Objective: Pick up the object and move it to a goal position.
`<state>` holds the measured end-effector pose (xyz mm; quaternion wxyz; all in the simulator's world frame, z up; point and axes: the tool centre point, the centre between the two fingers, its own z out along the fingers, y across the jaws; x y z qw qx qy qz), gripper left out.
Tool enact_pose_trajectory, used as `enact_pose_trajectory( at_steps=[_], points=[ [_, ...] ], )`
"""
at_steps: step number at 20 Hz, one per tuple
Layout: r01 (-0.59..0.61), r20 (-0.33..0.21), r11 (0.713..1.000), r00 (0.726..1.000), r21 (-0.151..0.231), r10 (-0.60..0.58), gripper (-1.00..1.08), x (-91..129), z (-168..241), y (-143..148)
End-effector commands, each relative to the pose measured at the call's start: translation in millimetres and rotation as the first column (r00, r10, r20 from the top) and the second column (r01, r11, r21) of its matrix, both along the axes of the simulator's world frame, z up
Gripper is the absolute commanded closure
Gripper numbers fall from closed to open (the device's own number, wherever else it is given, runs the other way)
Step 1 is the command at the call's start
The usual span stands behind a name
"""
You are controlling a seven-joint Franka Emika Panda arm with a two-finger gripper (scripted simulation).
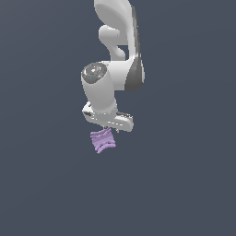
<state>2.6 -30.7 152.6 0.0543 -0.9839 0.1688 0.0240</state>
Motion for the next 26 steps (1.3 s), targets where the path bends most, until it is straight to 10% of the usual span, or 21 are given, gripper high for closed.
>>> enact_pose_trajectory(
  at_steps=[1, 15, 26],
  points=[
    [0.125, -0.026, 0.992, 0.992, 0.031, -0.124, -0.20, -1, -12, -19],
    [0.525, -0.138, 0.845, 0.849, 0.104, -0.510, -0.20, -8, -51, -84],
    [0.559, -0.151, 0.821, 0.827, 0.121, -0.541, -0.20, -8, -43, -88]
  ],
)
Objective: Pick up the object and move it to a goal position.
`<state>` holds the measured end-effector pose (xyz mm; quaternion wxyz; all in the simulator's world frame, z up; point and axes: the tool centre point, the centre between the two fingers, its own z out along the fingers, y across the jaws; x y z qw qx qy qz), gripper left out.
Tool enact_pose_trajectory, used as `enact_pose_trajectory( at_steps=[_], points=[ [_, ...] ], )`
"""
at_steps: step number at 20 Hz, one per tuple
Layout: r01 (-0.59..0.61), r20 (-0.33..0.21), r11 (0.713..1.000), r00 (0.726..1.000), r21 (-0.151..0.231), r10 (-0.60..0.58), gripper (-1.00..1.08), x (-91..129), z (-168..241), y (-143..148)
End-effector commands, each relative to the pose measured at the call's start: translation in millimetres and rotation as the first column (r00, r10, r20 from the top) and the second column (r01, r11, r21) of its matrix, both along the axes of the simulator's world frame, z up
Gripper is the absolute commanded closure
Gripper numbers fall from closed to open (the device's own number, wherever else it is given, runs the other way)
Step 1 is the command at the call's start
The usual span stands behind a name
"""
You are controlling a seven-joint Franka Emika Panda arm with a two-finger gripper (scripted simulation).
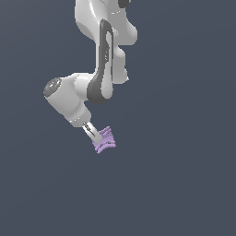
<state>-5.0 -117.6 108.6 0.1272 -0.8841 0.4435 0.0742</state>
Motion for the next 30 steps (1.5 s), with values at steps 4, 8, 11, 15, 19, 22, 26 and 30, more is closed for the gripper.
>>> enact_pose_trajectory(
  at_steps=[4, 8, 11, 15, 19, 22, 26, 30],
  points=[
    [0.046, -0.008, 0.999, 0.999, 0.008, -0.046, -0.20, -1, -4, -10],
    [0.128, -0.022, 0.992, 0.992, 0.019, -0.128, -0.20, -4, -13, -29],
    [0.200, -0.035, 0.979, 0.979, 0.029, -0.199, -0.20, -7, -20, -45],
    [0.255, -0.046, 0.966, 0.966, 0.035, -0.253, -0.20, -9, -26, -58],
    [0.262, -0.047, 0.964, 0.964, 0.035, -0.260, -0.20, -10, -26, -60],
    [0.262, -0.047, 0.964, 0.964, 0.035, -0.261, -0.20, -10, -26, -60],
    [0.244, -0.059, 0.969, 0.969, 0.045, -0.241, -0.20, -9, -31, -42],
    [0.217, -0.060, 0.975, 0.975, 0.050, -0.214, -0.20, -7, -32, -25]
  ],
)
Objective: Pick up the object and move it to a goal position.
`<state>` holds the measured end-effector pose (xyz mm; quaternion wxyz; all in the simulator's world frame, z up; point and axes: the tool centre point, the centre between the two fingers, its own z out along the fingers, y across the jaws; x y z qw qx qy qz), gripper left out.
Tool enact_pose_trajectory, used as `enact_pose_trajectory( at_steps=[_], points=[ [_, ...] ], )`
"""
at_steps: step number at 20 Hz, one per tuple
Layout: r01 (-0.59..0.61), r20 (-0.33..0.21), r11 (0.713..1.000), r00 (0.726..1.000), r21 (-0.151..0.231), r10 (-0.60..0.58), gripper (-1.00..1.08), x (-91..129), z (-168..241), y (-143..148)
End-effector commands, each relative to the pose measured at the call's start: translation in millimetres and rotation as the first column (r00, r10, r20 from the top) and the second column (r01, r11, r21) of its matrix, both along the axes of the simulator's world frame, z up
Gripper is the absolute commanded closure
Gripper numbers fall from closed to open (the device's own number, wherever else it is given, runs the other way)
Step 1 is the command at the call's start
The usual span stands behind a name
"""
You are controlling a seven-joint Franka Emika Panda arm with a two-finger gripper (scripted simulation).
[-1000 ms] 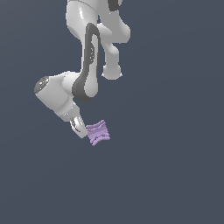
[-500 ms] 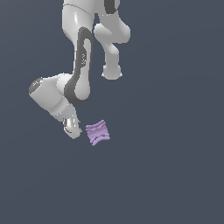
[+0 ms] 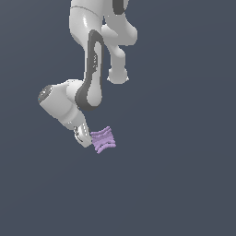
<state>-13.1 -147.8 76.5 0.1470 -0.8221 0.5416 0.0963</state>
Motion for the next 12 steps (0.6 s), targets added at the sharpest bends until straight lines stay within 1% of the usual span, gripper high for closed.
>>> enact_pose_trajectory(
  at_steps=[1, 6, 12],
  points=[
    [-0.012, 0.004, 1.000, 1.000, -0.002, 0.012, -0.20, 1, 1, 5],
    [-0.012, 0.005, 1.000, 1.000, -0.002, 0.012, -0.20, 2, -1, 6],
    [-0.013, 0.007, 1.000, 1.000, -0.004, 0.013, -0.20, 1, -21, 13]
  ],
)
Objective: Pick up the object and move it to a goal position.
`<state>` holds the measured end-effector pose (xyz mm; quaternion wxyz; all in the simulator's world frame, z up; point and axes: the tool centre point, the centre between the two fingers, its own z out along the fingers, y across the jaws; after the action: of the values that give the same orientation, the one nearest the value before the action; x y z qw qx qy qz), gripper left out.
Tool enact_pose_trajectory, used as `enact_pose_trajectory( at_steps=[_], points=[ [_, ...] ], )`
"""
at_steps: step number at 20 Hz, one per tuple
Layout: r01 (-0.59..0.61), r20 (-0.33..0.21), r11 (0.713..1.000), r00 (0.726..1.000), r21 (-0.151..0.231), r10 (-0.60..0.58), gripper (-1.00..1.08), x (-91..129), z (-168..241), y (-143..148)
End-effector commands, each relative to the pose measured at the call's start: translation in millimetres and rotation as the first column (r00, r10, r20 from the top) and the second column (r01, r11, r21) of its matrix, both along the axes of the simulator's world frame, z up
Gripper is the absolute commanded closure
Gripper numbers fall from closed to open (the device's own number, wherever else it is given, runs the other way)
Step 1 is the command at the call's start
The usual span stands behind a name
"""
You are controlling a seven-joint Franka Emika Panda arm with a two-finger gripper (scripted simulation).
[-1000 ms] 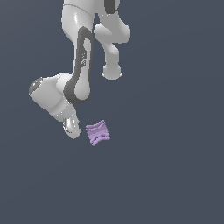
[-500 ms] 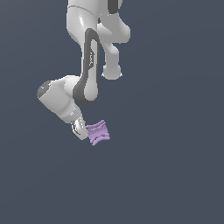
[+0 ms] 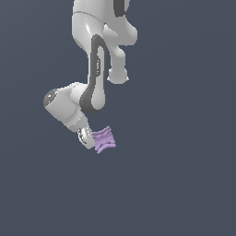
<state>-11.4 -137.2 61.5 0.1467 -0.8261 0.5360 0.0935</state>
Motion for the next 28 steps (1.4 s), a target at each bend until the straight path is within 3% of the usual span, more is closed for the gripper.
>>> enact_pose_trajectory(
  at_steps=[1, 4, 5, 19, 28],
  points=[
    [-0.001, 0.000, 1.000, 1.000, 0.000, 0.001, -0.20, 0, -9, 3],
    [-0.001, 0.000, 1.000, 1.000, -0.001, 0.001, -0.20, -1, -12, 5],
    [-0.001, 0.000, 1.000, 1.000, -0.001, 0.001, 1.08, -1, -12, 5],
    [0.001, 0.004, 1.000, 1.000, -0.003, -0.001, 1.08, 4, -7, 7],
    [0.000, 0.002, 1.000, 1.000, -0.002, 0.000, 1.08, 38, 20, 42]
  ],
)
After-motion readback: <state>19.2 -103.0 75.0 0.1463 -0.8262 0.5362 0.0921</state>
